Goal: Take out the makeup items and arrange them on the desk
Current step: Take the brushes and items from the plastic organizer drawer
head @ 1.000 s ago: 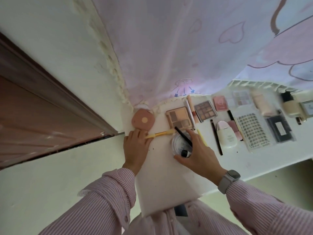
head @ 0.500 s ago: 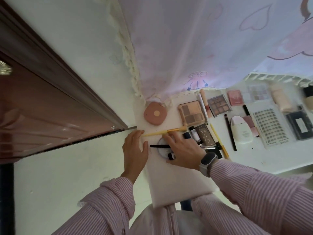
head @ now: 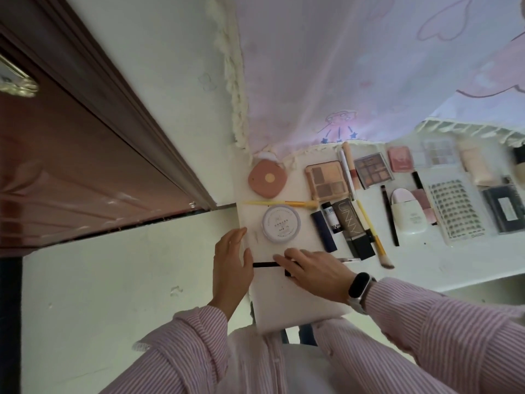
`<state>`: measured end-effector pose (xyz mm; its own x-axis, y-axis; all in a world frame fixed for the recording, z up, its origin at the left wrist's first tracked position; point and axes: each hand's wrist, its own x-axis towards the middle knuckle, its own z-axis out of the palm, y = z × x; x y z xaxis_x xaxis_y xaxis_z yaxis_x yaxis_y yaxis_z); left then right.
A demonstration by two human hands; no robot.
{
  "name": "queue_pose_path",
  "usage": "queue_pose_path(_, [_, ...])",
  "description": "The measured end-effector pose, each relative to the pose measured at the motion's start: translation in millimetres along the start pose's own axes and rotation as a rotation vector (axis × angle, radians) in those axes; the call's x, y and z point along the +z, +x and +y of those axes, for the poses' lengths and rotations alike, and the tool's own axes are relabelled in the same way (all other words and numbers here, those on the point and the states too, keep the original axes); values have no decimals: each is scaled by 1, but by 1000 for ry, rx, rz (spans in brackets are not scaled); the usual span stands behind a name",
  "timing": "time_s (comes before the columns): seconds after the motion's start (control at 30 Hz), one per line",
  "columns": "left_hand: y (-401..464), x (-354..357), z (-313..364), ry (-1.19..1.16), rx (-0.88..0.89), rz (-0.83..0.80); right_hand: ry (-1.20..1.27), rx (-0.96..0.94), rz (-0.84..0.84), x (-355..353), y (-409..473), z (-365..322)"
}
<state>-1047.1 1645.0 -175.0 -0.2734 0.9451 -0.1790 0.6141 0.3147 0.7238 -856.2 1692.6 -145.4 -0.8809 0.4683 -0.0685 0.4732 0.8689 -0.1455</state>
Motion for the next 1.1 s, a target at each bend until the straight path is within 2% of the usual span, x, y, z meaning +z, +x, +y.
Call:
queue_pose_path(0.2, [-23, -2, -15, 54, 32, -57, -114, 29, 139, 21, 8, 3])
queue_pose_path(0.33, [-26, 1, -8, 247, 274, -29, -117, 76, 191, 21, 3, 3])
queue_pose_path(0.43, [-21, 5, -1, 316, 351, 5, -83, 203, 194, 19, -5, -1])
queue_pose_path(0.53, [-17, 8, 4, 320, 330, 43, -50, 280, 186, 18, -16, -5])
queue_pose_path(0.73, [-25, 3, -10, 262, 265, 49, -10, 291, 118, 20, -18, -17])
queue_pose_path(0.97, [-13, 2, 0, 252, 198, 77, 141, 401, 246, 14, -1, -12])
queue_pose_path(1.1, [-3, 6, 11, 249, 193, 57, 144, 412, 237, 10, -4, -9])
